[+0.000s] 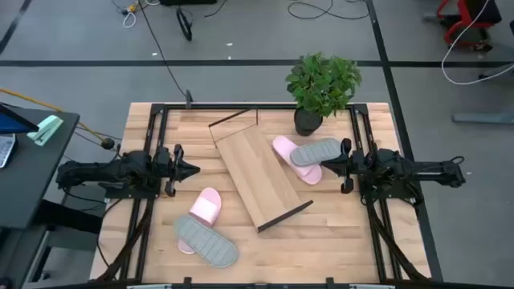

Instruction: Pick and place slides into the shelf

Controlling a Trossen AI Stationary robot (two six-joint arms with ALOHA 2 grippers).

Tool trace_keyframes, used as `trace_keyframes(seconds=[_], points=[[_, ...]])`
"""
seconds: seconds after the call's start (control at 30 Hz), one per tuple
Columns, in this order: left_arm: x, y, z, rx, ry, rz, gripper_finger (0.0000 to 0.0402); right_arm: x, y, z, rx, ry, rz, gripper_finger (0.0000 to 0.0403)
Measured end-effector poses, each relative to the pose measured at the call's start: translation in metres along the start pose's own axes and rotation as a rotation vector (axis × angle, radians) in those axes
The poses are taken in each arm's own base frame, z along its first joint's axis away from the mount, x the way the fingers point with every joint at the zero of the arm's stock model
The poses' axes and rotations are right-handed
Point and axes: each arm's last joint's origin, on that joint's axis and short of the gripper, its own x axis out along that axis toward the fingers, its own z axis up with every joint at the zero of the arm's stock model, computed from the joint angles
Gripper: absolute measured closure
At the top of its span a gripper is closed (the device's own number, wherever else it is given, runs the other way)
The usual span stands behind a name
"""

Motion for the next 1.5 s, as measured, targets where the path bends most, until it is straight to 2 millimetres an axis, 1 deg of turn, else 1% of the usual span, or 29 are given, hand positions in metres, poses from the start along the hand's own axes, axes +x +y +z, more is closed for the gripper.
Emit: trace_keyframes(seconds=[0.23,0.67,1.1,1.5], points=[[0.0000,0.0000,0.0000,0.000,0.000,-0.001,0.0363,0.0000,0.0000,0.0000,0.000,0.000,0.000,0.0389],[0.0000,0.0000,0.0000,0.000,0.000,0.000,0.0378,0.0000,0.0000,0.0000,0.000,0.000,0.000,0.0389],[0.0000,0.0000,0.0000,0.000,0.000,-0.001,0.0363,0.0000,0.0000,-0.0001,0.000,0.001,0.000,0.0389],[0.0000,0.0000,0.0000,0.000,0.000,0.000,0.0376,0.0000,0.0000,0.0000,0.000,0.000,0.000,0.0389]])
